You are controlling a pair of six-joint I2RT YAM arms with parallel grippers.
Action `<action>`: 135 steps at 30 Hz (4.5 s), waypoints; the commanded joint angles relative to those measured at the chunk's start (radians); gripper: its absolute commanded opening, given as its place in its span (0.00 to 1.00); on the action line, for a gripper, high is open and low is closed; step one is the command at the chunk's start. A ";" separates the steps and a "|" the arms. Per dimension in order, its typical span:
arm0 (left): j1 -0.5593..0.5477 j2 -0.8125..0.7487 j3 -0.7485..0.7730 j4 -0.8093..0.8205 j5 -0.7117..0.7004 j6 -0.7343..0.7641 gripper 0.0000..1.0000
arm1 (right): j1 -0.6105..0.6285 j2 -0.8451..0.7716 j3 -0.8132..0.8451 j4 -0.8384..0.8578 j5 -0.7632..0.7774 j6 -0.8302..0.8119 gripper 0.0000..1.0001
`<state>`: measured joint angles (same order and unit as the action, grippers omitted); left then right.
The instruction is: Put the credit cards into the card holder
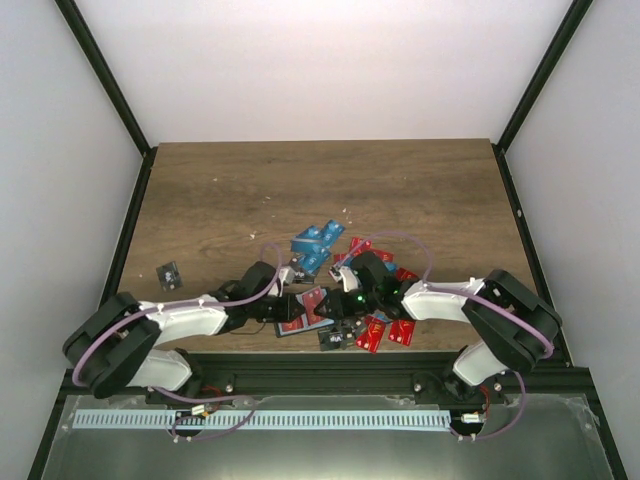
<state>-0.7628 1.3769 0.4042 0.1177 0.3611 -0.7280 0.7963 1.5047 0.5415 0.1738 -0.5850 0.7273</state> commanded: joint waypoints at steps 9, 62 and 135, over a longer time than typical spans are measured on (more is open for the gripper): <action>-0.004 -0.364 0.053 -0.375 -0.258 -0.014 0.06 | 0.120 0.112 0.181 -0.012 0.000 0.015 0.36; -0.053 -0.014 0.043 -0.143 -0.235 0.078 0.09 | 0.131 0.076 0.294 -0.491 0.659 0.026 0.48; -0.186 0.075 0.338 -0.147 -0.159 0.252 0.25 | -0.129 -0.091 0.339 -0.915 0.741 0.151 0.97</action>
<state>-0.9516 1.4841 0.7444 -0.0193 0.2241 -0.5034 0.7330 1.3296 0.7929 -0.7334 0.0898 0.9894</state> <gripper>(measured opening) 0.242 0.979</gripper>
